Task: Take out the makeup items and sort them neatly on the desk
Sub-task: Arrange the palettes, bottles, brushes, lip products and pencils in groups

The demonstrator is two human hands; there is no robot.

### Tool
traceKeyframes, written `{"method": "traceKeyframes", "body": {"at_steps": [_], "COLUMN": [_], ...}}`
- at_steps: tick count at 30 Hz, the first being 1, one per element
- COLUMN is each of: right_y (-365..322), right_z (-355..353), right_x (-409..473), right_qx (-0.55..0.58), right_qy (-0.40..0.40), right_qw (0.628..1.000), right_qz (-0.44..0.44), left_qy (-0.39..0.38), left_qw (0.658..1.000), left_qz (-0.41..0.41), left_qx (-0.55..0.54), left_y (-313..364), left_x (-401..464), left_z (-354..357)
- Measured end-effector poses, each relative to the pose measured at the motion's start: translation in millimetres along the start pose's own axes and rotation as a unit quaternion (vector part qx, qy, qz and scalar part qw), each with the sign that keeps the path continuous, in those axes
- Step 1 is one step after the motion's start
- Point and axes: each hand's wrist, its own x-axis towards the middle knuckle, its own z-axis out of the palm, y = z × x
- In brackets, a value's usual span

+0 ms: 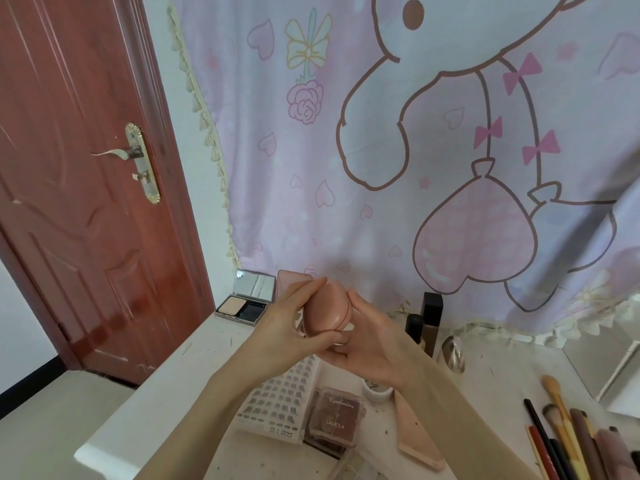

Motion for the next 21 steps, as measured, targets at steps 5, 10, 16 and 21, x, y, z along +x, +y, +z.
{"method": "traceKeyframes", "body": {"at_steps": [5,10,16,21], "right_y": [-2,5,26,28], "right_z": [-4,-5,-8,-8], "right_x": [-2,0,8,9], "right_qx": [-0.103,-0.424,-0.521,-0.568], "right_qy": [0.022,0.103,0.114,0.121], "right_qw": [0.993,0.881,0.795,0.745], "right_qz": [-0.047,-0.184,-0.288,-0.329], "left_qy": [-0.071,-0.073,0.007,-0.004], "left_qw": [0.997,0.99,0.99,0.983], "left_qz": [-0.005,-0.034,-0.084,-0.096], "left_qx": [-0.008,-0.114,-0.113,-0.159], "left_y": [-2,1,-3,-6], "left_x": [-1,-4,1,-1], "left_z": [-7,-13,-6,-5]}}
